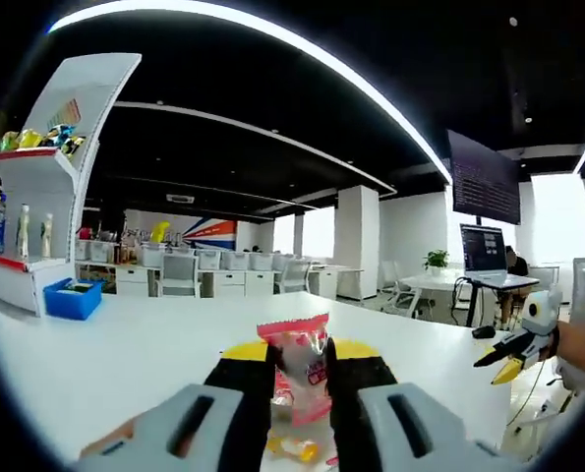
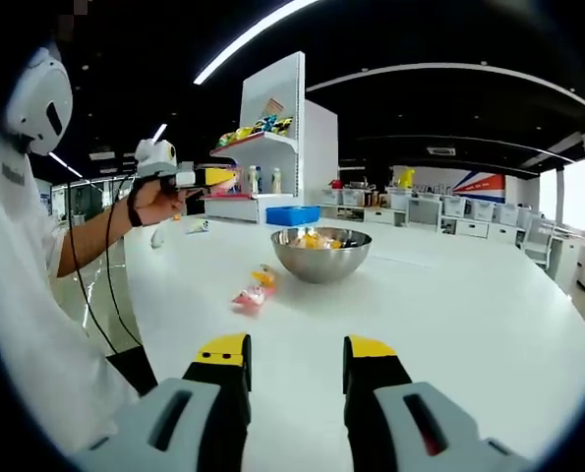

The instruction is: Pick up the marshmallows scattered on the table and place them into the bowl on the table

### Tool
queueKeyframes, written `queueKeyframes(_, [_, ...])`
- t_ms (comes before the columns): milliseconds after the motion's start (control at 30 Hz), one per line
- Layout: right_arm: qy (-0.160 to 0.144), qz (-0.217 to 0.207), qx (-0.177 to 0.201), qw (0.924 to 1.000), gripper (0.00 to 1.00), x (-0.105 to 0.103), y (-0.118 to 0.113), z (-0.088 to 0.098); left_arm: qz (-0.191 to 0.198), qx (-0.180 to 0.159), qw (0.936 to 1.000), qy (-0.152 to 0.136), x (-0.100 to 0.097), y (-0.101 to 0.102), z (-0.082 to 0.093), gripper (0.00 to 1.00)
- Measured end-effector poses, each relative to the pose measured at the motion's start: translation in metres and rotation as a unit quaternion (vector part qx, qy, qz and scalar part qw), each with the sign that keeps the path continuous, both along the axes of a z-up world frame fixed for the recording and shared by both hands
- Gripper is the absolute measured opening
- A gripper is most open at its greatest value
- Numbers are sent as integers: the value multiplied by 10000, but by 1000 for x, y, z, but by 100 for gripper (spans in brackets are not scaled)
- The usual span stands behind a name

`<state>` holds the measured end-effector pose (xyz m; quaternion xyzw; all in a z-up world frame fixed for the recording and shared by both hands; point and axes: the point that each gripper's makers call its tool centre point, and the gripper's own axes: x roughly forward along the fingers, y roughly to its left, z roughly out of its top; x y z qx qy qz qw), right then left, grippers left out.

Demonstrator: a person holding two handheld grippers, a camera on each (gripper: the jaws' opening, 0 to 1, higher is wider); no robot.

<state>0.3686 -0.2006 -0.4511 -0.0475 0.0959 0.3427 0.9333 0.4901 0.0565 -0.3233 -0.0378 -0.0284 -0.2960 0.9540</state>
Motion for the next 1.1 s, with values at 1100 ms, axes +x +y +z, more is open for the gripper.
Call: queueKeyframes(1100, [-89,-86,-50,9999,37,-4,-8,6,-472,865,9943,396,86,-74,-69,37])
